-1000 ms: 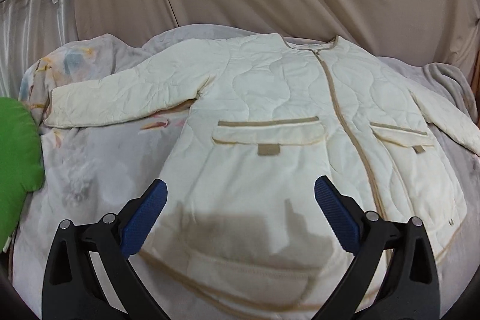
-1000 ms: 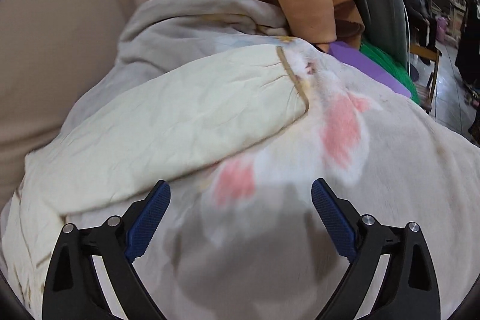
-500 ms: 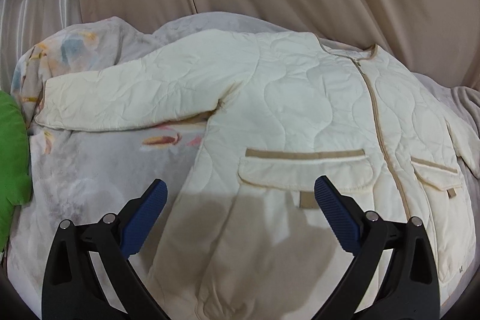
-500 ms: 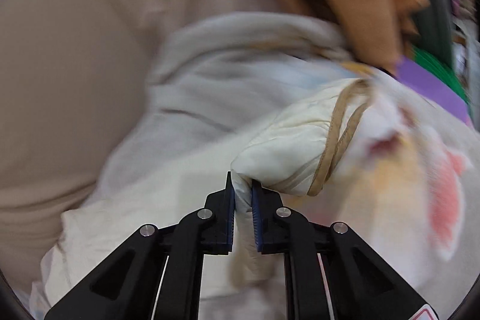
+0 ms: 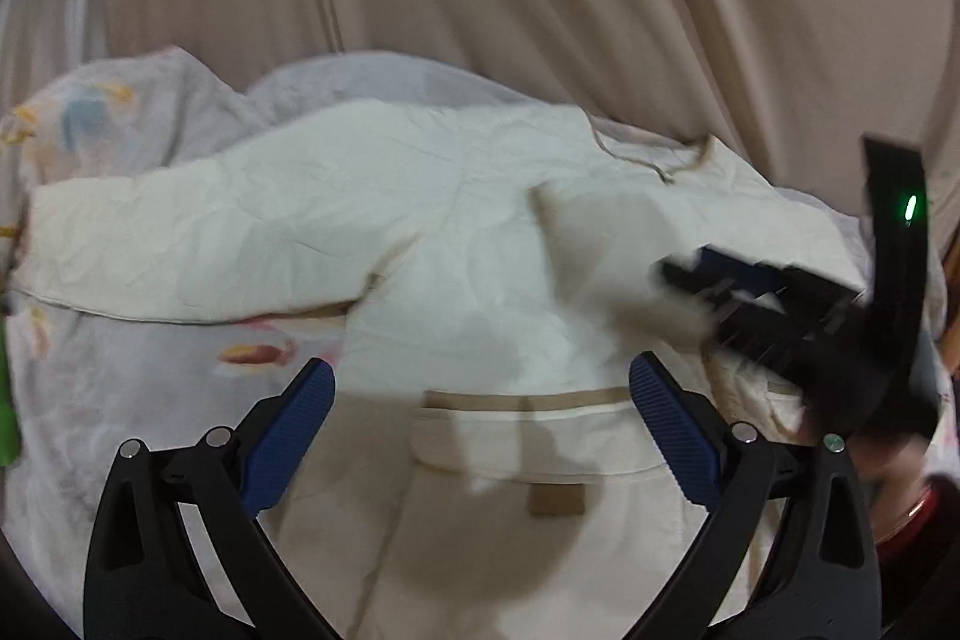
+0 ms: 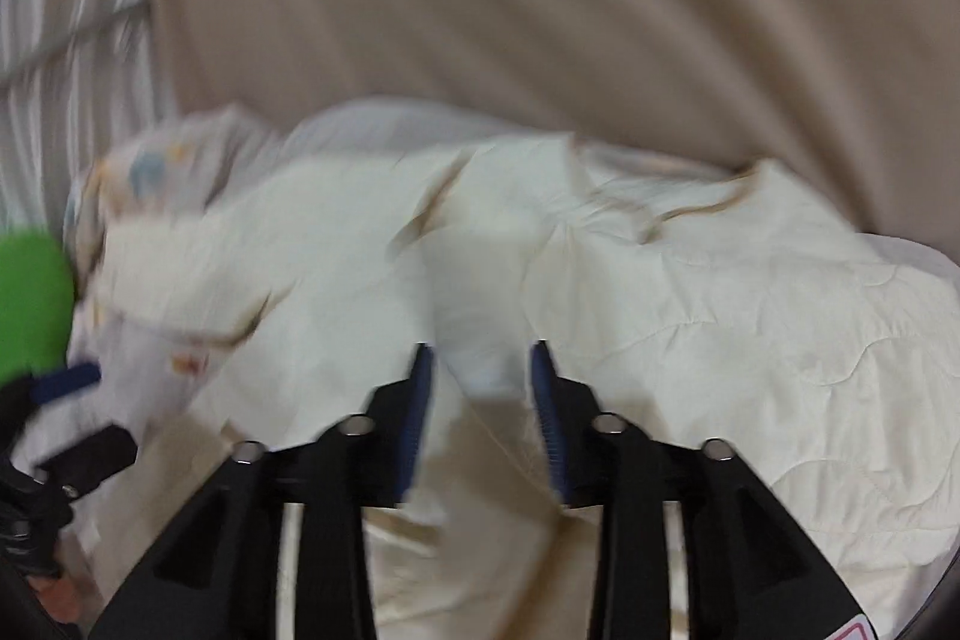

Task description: Fold large clothes

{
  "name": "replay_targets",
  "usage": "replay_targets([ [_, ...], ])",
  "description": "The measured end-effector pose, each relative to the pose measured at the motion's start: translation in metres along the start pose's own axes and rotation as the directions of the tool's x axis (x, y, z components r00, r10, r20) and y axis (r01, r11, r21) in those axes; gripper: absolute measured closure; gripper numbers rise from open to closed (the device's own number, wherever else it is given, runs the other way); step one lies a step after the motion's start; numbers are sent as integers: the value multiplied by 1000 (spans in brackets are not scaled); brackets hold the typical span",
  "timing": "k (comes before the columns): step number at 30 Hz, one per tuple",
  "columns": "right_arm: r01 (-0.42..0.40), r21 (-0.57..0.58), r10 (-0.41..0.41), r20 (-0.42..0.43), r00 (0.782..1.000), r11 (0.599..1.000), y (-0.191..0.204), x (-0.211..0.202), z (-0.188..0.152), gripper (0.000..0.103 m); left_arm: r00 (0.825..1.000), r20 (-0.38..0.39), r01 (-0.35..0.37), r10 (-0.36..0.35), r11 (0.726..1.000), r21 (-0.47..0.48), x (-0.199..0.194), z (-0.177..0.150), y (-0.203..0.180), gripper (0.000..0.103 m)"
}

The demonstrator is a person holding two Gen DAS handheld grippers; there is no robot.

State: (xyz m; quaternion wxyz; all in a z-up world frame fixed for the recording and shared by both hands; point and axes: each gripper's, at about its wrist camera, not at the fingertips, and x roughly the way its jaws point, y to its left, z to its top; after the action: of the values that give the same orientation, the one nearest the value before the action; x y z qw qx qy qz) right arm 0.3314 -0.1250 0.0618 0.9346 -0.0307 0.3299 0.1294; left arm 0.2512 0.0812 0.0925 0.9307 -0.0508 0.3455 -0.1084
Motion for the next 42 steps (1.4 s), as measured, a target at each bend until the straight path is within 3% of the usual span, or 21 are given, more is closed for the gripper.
replay_targets([
  [2,-5,-63,5,10,1000,998,18,-9,-13,57,998,-28,49,-50,999,-19,11,6,-1,7],
  [5,-16,-46,17,33,999,999,5,-40,-31,49,994,-60,84,-86,996,-39,34,16,-5,7],
  [8,17,54,-18,25,1000,998,-34,-68,-52,46,981,-145,126,-133,990,-57,69,23,-16,7],
  [11,93,208,-93,-10,996,974,-96,-92,-83,44,951,-241,176,-196,979,-102,104,25,-26,8],
  [12,109,280,-107,-24,994,954,-121,-100,-96,44,941,-257,196,-220,974,-117,113,26,-29,18],
  [14,111,404,-108,-30,994,908,-155,-109,-113,43,922,-286,236,-262,964,-124,126,29,-39,48],
  [15,105,461,-103,-29,994,881,-171,-113,-120,43,913,-296,253,-280,959,-125,132,32,-43,73],
  [16,99,514,-101,-23,995,852,-187,-117,-127,43,912,-296,256,-283,958,-127,134,34,-46,86],
  [18,129,556,-134,-31,990,821,-204,-117,-132,43,926,-251,262,-282,959,-111,129,48,-50,95],
  [21,156,576,-161,-42,986,802,-220,-110,-128,42,964,-113,238,-242,970,-46,103,74,-51,96],
  [23,115,604,-133,-15,991,788,-227,-105,-123,43,972,-33,229,-231,972,-44,87,88,-43,96],
  [25,87,611,-114,5,993,786,-229,-99,-118,47,981,-4,193,-193,980,-47,88,95,-34,96],
  [27,93,604,-115,-4,993,792,-229,-88,-112,58,994,-21,107,-107,994,-17,105,86,-28,96],
  [28,103,601,-117,-16,993,793,-231,-83,-111,69,997,-50,57,-57,998,10,119,77,-27,96],
  [30,113,600,-113,-38,993,792,-232,-73,-112,75,994,-113,2,2,999,39,148,56,-24,95],
  [36,52,618,-86,26,996,784,-234,-87,-112,73,996,-69,-44,49,996,80,156,39,-28,94],
  [38,50,629,-117,66,991,776,-236,-94,-111,81,996,-59,-55,60,994,91,155,36,-31,93],
  [39,47,633,-139,97,986,772,-235,-100,-111,92,997,-57,-53,58,994,92,155,36,-33,93],
  [42,47,626,-182,152,971,778,-235,-112,-111,96,997,-61,-32,37,996,89,155,39,-29,87],
])
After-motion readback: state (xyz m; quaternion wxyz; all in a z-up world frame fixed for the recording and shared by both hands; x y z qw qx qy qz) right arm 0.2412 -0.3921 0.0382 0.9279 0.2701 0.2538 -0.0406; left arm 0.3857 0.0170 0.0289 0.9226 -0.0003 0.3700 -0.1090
